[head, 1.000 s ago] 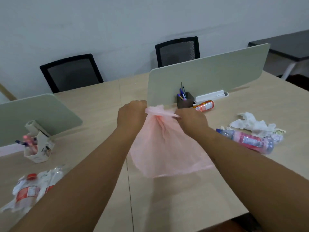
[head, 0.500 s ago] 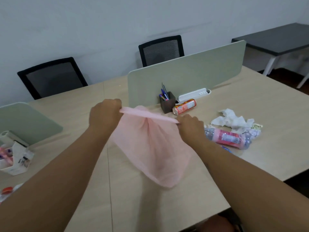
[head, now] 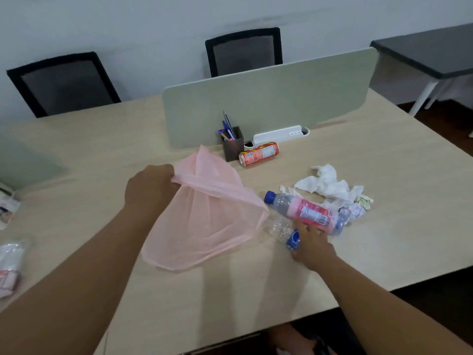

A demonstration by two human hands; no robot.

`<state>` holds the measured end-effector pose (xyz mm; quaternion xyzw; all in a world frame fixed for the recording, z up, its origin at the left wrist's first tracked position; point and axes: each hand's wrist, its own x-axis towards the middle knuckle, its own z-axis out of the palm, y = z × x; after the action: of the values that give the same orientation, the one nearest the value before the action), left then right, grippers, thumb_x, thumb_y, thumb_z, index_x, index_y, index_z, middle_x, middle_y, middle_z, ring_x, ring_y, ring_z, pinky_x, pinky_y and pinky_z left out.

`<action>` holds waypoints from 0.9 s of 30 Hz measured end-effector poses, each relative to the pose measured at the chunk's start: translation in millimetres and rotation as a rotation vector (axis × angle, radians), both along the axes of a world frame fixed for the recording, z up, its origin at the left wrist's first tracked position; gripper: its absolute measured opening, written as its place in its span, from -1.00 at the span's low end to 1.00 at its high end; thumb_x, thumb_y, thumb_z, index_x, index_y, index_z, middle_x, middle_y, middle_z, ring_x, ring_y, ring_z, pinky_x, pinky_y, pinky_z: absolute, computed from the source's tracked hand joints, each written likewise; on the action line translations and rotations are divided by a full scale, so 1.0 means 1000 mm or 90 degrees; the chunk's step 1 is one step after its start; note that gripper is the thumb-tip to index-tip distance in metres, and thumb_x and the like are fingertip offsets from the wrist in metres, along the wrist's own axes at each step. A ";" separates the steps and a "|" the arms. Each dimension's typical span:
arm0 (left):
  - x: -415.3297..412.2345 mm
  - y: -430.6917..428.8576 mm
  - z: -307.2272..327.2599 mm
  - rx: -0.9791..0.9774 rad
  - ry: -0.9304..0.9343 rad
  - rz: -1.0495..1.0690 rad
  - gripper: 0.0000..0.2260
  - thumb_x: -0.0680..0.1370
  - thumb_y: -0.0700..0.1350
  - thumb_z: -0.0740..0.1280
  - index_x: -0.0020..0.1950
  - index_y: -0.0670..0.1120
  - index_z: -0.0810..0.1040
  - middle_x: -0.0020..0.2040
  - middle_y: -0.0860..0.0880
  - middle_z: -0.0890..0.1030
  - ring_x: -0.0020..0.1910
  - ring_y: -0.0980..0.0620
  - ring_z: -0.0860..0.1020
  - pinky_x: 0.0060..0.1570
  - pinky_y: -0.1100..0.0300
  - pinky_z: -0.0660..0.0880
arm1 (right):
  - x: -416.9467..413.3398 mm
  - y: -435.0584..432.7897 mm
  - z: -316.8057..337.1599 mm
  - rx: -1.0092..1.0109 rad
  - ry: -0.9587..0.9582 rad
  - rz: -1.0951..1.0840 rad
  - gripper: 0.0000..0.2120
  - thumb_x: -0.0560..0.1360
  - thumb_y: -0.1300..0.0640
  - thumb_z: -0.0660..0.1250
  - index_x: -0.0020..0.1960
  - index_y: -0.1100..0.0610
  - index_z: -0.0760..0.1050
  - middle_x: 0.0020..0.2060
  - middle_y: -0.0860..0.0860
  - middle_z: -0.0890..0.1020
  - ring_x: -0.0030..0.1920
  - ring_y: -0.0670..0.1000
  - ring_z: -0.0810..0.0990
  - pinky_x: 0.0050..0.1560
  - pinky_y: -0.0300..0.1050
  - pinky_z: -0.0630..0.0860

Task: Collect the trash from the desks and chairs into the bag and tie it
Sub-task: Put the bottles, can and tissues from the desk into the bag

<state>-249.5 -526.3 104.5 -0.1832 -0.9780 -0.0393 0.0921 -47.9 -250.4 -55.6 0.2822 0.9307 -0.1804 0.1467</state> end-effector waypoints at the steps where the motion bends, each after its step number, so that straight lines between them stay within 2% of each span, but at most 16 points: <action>1: 0.002 0.004 -0.002 0.006 -0.004 0.008 -0.82 0.48 -0.03 0.33 -0.06 -0.12 0.59 -0.13 -0.22 0.60 -0.12 -0.27 0.60 -0.18 0.06 0.47 | 0.003 0.001 -0.005 -0.020 -0.004 -0.006 -0.20 0.45 -0.05 0.38 0.54 -0.08 0.00 0.38 0.08 0.29 0.31 0.22 0.37 0.17 0.10 0.45; 3: 0.004 0.011 -0.005 0.020 -0.021 0.026 -0.83 0.48 -0.03 0.32 -0.09 -0.13 0.58 -0.13 -0.23 0.60 -0.12 -0.27 0.60 -0.19 0.06 0.47 | 0.005 0.001 -0.008 -0.072 0.031 -0.008 -0.21 0.43 -0.04 0.38 0.53 -0.05 0.03 0.35 0.09 0.32 0.24 0.22 0.42 0.18 0.07 0.43; 6: 0.005 0.021 -0.008 0.073 -0.056 0.067 -0.83 0.48 -0.03 0.31 -0.10 -0.13 0.56 -0.09 -0.23 0.60 -0.11 -0.27 0.59 -0.20 0.09 0.43 | 0.002 -0.012 0.006 -0.279 0.140 -0.019 -0.23 0.32 -0.06 0.42 0.45 -0.05 0.17 0.26 0.06 0.42 0.15 0.11 0.50 0.16 -0.03 0.47; 8: 0.006 0.025 -0.011 0.114 -0.078 0.087 -0.83 0.48 -0.03 0.30 -0.10 -0.13 0.54 -0.07 -0.23 0.61 -0.09 -0.27 0.59 -0.18 0.07 0.46 | 0.002 -0.030 0.028 -0.434 0.133 0.003 -0.29 0.34 -0.03 0.44 0.40 -0.12 0.20 0.20 -0.01 0.47 0.02 -0.03 0.55 -0.03 -0.16 0.55; 10: 0.008 0.027 -0.012 0.151 -0.099 0.101 -0.85 0.49 -0.05 0.29 -0.13 -0.13 0.52 -0.08 -0.23 0.61 -0.10 -0.26 0.58 -0.18 0.06 0.48 | -0.003 -0.053 0.046 -0.519 0.087 0.043 -0.37 0.39 0.00 0.43 0.36 -0.18 0.21 0.12 -0.11 0.50 -0.15 -0.11 0.56 -0.33 -0.29 0.51; 11: 0.010 0.027 -0.013 0.170 -0.111 0.109 -0.85 0.49 -0.05 0.28 -0.15 -0.13 0.50 -0.09 -0.23 0.60 -0.11 -0.25 0.57 -0.21 0.07 0.46 | -0.009 -0.064 0.051 -0.540 0.071 0.053 -0.40 0.40 0.00 0.43 0.35 -0.17 0.23 0.11 -0.12 0.51 -0.15 -0.13 0.56 -0.37 -0.33 0.48; 14: 0.013 0.021 -0.013 0.243 -0.147 0.142 -0.85 0.50 -0.07 0.27 -0.21 -0.13 0.47 -0.15 -0.17 0.57 -0.16 -0.20 0.53 -0.25 0.14 0.36 | -0.045 -0.097 0.055 -0.607 0.098 0.012 -0.51 0.37 -0.03 0.44 0.25 -0.08 0.39 0.10 -0.10 0.58 -0.06 -0.09 0.58 -0.32 -0.31 0.47; 16: 0.015 0.011 -0.012 0.281 -0.169 0.167 -0.83 0.49 -0.08 0.28 -0.21 -0.17 0.50 -0.21 -0.12 0.54 -0.20 -0.17 0.50 -0.26 0.15 0.36 | -0.074 -0.118 0.055 -0.649 0.124 -0.060 -0.42 0.35 -0.08 0.46 0.31 -0.05 0.37 0.15 -0.04 0.56 -0.04 -0.05 0.58 -0.26 -0.23 0.51; 17: 0.015 0.005 -0.012 0.299 -0.176 0.177 -0.82 0.49 -0.09 0.28 -0.20 -0.19 0.51 -0.25 -0.10 0.53 -0.21 -0.17 0.50 -0.27 0.13 0.39 | -0.086 -0.127 0.055 -0.664 0.133 -0.089 -0.34 0.37 -0.07 0.47 0.40 -0.03 0.30 0.23 -0.01 0.52 0.01 -0.01 0.57 -0.18 -0.20 0.53; 19: 0.014 -0.008 -0.013 0.319 -0.186 0.190 -0.80 0.48 -0.09 0.28 -0.19 -0.22 0.53 -0.28 -0.10 0.52 -0.23 -0.18 0.52 -0.23 0.06 0.48 | -0.105 -0.139 0.053 -0.676 0.155 -0.131 -0.17 0.41 -0.01 0.47 0.54 0.01 0.10 0.40 0.05 0.37 0.22 0.06 0.51 0.06 -0.16 0.48; 20: 0.014 -0.013 -0.014 0.324 -0.189 0.191 -0.79 0.48 -0.09 0.28 -0.19 -0.24 0.53 -0.29 -0.10 0.52 -0.24 -0.19 0.54 -0.22 0.03 0.51 | -0.109 -0.143 0.052 -0.673 0.170 -0.141 -0.16 0.43 0.04 0.45 0.56 0.02 0.05 0.45 0.05 0.31 0.32 0.07 0.44 0.15 -0.16 0.44; 22: 0.011 -0.021 -0.019 0.341 -0.198 0.187 -0.78 0.47 -0.10 0.27 -0.18 -0.27 0.52 -0.29 -0.13 0.52 -0.28 -0.17 0.52 -0.23 -0.02 0.55 | -0.111 -0.146 0.046 -0.647 0.196 -0.142 -0.23 0.47 0.10 0.41 0.56 0.03 0.09 0.44 0.04 0.31 0.35 0.06 0.40 0.21 -0.16 0.39; 23: 0.010 -0.024 -0.022 0.353 -0.206 0.185 -0.78 0.47 -0.10 0.27 -0.19 -0.27 0.52 -0.29 -0.14 0.53 -0.30 -0.16 0.51 -0.23 -0.04 0.56 | -0.109 -0.145 0.043 -0.624 0.196 -0.142 -0.31 0.49 0.11 0.39 0.53 0.05 0.17 0.38 0.03 0.37 0.30 0.04 0.44 0.19 -0.17 0.40; 25: 0.007 -0.028 -0.026 0.369 -0.223 0.176 -0.79 0.46 -0.09 0.27 -0.20 -0.25 0.51 -0.28 -0.16 0.54 -0.30 -0.17 0.53 -0.24 -0.06 0.59 | -0.101 -0.135 0.040 -0.567 0.211 -0.154 -0.54 0.49 0.12 0.36 0.37 0.09 0.41 0.14 0.03 0.52 0.07 0.02 0.53 0.10 -0.10 0.50; 27: 0.006 -0.027 -0.032 0.368 -0.240 0.162 -0.80 0.47 -0.09 0.28 -0.23 -0.21 0.51 -0.30 -0.13 0.55 -0.27 -0.20 0.58 -0.24 -0.01 0.56 | -0.090 -0.118 0.039 -0.497 0.263 -0.165 -0.83 0.46 0.13 0.36 0.04 0.12 0.58 -0.13 0.03 0.60 -0.13 0.03 0.58 0.04 0.04 0.58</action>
<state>-243.7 -553.6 72.9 -0.0161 -0.9412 -0.3354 -0.0377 -137.7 -368.2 -17.0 0.2777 0.7599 -0.5870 0.0301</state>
